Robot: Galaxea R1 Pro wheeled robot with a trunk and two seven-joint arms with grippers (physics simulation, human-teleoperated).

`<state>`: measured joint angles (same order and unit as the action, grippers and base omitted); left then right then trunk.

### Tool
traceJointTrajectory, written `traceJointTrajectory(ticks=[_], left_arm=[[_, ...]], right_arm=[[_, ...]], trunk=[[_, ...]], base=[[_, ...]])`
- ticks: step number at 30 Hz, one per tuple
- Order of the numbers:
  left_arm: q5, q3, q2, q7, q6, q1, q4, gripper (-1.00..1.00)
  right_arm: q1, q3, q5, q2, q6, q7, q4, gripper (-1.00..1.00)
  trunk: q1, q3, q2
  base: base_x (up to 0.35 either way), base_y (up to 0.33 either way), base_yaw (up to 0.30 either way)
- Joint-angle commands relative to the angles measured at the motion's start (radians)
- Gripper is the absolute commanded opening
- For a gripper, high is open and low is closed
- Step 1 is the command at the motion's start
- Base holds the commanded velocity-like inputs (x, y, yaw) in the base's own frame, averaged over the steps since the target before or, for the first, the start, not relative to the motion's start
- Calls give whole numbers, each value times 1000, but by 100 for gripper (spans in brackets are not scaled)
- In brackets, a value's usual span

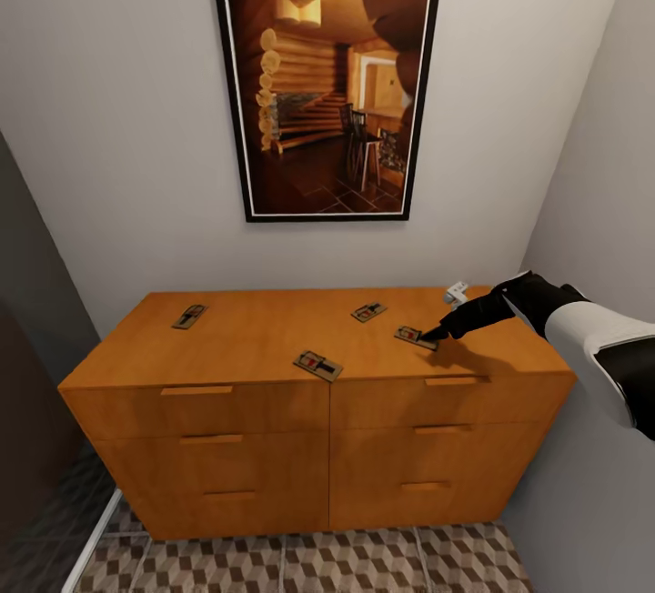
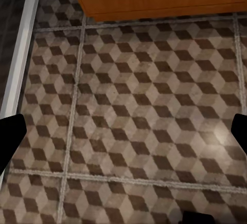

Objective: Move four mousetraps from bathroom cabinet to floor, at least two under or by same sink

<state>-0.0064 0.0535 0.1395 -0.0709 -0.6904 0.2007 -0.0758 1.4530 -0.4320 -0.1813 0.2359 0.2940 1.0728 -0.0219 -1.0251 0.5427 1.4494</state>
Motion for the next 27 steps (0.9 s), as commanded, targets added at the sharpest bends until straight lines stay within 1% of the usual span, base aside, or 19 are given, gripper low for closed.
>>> traceJointTrajectory(ticks=[1,11,27], left_arm=[[-1,5,0,0,-6,2,-4,100],[-1,5,0,0,-6,2,-4,100],[-1,5,0,0,-6,2,-4,100]], right_arm=[[0,9,-10,0,8,4,-2,100],[0,9,-10,1,8,3,-3,100],[0,9,-9,0,8,3,-1,100]], trunk=[[0,3,1],[0,17,1],[0,19,1]], base=[[0,0,0],[31,-52,0],[4,-5,0]])
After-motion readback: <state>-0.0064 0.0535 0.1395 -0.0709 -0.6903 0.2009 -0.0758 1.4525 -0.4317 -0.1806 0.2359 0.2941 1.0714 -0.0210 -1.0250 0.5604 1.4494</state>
